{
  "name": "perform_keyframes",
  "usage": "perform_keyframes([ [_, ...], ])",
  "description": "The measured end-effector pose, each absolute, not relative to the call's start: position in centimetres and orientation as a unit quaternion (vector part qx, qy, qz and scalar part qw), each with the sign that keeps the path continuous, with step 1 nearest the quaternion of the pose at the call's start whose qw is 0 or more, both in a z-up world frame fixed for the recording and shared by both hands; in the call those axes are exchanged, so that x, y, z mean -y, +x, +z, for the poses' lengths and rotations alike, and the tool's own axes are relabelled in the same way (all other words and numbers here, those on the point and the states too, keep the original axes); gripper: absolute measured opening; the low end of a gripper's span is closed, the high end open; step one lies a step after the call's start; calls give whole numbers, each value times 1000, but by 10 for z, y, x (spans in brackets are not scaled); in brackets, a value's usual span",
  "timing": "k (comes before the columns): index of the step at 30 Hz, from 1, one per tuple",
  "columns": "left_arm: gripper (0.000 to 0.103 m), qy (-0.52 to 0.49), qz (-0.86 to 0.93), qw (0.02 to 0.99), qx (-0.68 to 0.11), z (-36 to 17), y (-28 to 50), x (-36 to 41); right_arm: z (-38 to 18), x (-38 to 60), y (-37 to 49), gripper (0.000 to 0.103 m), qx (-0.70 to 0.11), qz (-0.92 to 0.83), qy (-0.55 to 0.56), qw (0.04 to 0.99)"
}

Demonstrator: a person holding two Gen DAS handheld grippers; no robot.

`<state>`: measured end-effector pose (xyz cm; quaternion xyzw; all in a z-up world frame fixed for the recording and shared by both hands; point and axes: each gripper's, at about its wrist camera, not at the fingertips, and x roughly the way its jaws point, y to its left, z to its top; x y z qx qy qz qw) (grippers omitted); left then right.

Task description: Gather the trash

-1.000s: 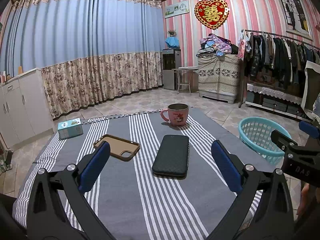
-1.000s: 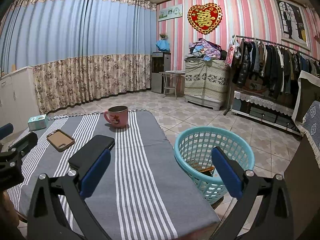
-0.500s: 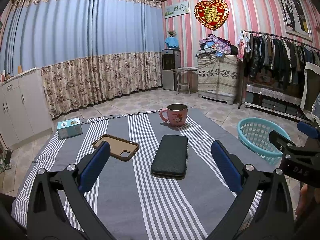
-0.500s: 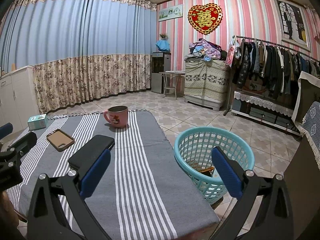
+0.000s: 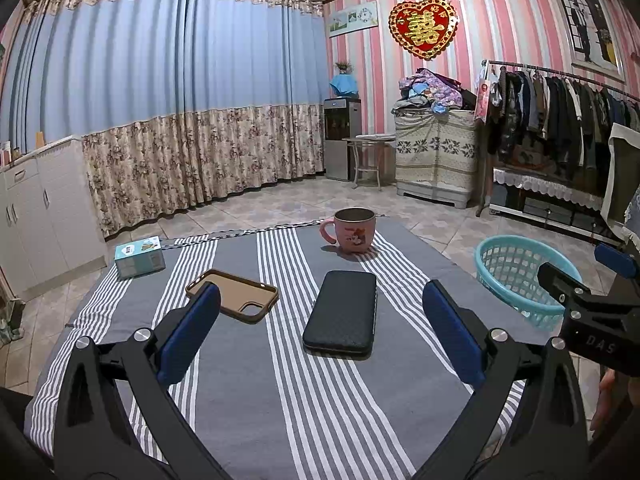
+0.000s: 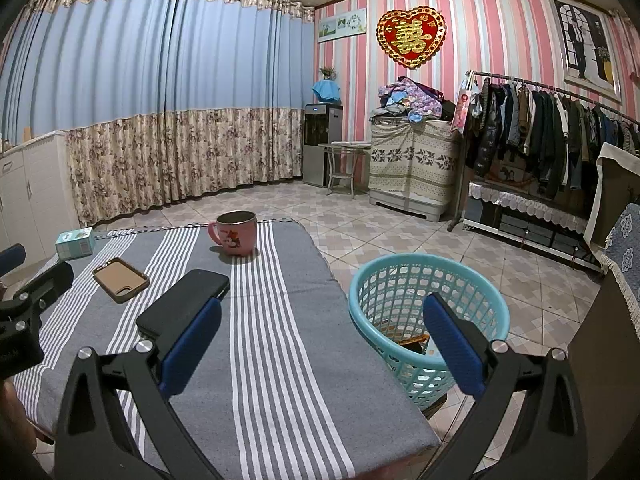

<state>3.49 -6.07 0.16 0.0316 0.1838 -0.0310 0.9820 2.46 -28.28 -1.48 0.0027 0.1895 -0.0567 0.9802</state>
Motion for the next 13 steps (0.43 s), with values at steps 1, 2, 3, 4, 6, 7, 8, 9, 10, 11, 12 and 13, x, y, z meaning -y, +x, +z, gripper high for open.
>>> perform_keyframes([
  [1, 98, 31, -30, 982, -184, 2, 35, 61, -15, 283, 25, 99, -189, -57, 3, 980],
  [2, 98, 31, -31, 982, -183, 2, 35, 60, -15, 283, 25, 99, -189, -57, 3, 980],
  [3, 98, 30, -31, 982, -183, 2, 36, 61, -15, 282, 25, 99, -189, -56, 4, 980],
  [4, 98, 31, -30, 982, -183, 2, 35, 61, -15, 283, 25, 99, -189, -56, 4, 980],
  [6, 98, 31, -32, 982, -186, 1, 36, 61, -15, 283, 25, 99, -189, -57, 3, 980],
  [7, 98, 31, -32, 982, -186, 1, 36, 60, -14, 283, 26, 99, -190, -57, 4, 980],
  [8, 98, 31, -32, 982, -186, 1, 36, 61, -14, 283, 26, 99, -190, -57, 4, 980],
  [9, 98, 32, -31, 982, -185, 1, 36, 61, -15, 284, 26, 99, -190, -57, 5, 980],
  [10, 98, 33, -31, 982, -185, 1, 36, 62, -15, 284, 25, 99, -191, -57, 5, 980],
  [11, 98, 32, -32, 982, -186, 1, 36, 61, -14, 285, 25, 99, -191, -57, 6, 980],
  [12, 98, 33, -32, 981, -187, 1, 37, 62, -14, 285, 25, 99, -191, -57, 6, 980],
  [13, 98, 31, -31, 982, -186, 1, 36, 61, -14, 285, 26, 99, -190, -57, 4, 980],
])
